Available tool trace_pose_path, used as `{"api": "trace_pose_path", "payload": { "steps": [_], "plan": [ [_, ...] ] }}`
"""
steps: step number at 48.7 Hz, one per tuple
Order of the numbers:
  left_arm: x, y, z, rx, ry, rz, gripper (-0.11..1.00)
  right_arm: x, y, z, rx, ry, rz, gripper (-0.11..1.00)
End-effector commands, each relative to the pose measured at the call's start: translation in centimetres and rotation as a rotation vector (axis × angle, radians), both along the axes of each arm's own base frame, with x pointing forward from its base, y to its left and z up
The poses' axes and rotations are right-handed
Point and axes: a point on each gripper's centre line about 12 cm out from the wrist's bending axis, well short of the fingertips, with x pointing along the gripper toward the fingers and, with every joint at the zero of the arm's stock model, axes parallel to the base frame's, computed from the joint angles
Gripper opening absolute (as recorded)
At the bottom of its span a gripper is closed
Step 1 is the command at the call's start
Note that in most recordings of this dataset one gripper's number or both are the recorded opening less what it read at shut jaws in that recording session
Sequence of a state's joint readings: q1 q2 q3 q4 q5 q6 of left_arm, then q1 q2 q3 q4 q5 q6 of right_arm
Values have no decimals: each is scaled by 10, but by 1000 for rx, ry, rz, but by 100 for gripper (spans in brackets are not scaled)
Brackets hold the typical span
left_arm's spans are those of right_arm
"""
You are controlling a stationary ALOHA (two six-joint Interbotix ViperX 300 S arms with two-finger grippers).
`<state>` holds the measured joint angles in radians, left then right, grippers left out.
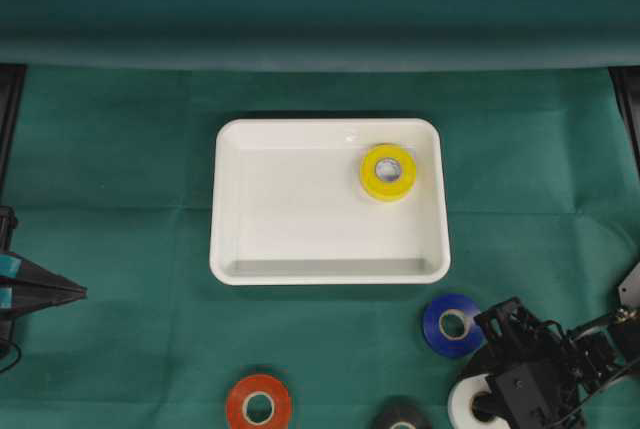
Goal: Put the tape into the white case with the right arm.
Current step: 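Lower the right gripper onto the white tape roll and grasp it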
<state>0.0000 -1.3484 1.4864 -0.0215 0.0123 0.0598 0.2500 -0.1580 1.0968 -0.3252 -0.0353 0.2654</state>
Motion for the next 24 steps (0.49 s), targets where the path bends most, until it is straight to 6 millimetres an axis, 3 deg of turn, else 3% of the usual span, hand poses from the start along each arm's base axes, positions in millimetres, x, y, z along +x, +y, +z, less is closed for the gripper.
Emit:
{"api": "trace_pose_path", "payload": {
  "steps": [1, 24],
  "plan": [
    [1, 0, 4, -3, -11, 4, 0, 8, 3, 9, 13, -35, 0, 1],
    [1, 0, 4, -1, -12, 4, 0, 18, 3, 61, -21, -42, -58, 1]
  ]
}}
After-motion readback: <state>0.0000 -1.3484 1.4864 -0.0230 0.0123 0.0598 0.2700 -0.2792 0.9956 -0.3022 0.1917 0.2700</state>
